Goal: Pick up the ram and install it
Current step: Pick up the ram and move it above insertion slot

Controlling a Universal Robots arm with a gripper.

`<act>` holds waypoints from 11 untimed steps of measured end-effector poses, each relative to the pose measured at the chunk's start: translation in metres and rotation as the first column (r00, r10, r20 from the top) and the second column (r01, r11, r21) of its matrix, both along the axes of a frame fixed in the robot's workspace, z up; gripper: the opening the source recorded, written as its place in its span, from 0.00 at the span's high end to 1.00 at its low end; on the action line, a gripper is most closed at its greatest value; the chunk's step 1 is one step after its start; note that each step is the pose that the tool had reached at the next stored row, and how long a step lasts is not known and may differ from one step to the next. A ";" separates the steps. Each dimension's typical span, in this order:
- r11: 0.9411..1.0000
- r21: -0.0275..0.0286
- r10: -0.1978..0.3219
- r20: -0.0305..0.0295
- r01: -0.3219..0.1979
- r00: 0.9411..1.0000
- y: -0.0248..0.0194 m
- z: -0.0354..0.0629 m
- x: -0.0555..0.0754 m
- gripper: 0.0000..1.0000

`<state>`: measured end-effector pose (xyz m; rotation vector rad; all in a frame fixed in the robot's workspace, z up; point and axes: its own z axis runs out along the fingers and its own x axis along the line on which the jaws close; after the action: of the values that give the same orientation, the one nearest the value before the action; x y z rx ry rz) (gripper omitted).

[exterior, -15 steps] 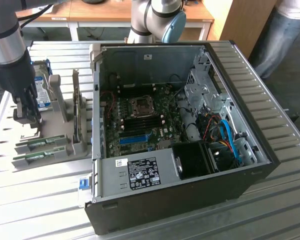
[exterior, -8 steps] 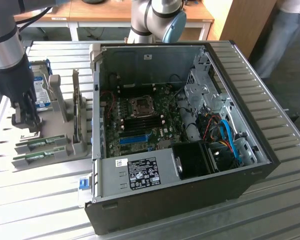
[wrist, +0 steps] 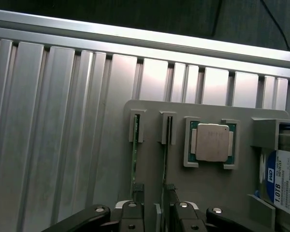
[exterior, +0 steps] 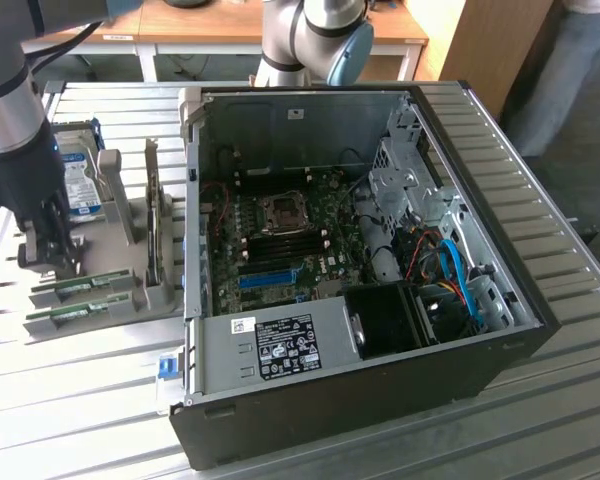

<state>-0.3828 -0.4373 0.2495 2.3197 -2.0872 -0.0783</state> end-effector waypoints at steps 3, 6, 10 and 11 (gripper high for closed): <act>1.000 0.000 0.000 0.000 0.000 1.000 -0.0063 0.0001 0.000 0.70; 1.000 0.000 0.000 0.000 0.000 1.000 -0.0125 0.0000 0.000 0.70; 1.000 0.000 0.000 0.000 0.000 1.000 -0.0145 0.0000 0.000 0.70; 1.000 0.000 0.000 0.000 0.000 1.000 -0.0145 0.0000 0.000 0.70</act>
<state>-0.3828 -0.4518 0.2496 2.3196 -2.0872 -0.0783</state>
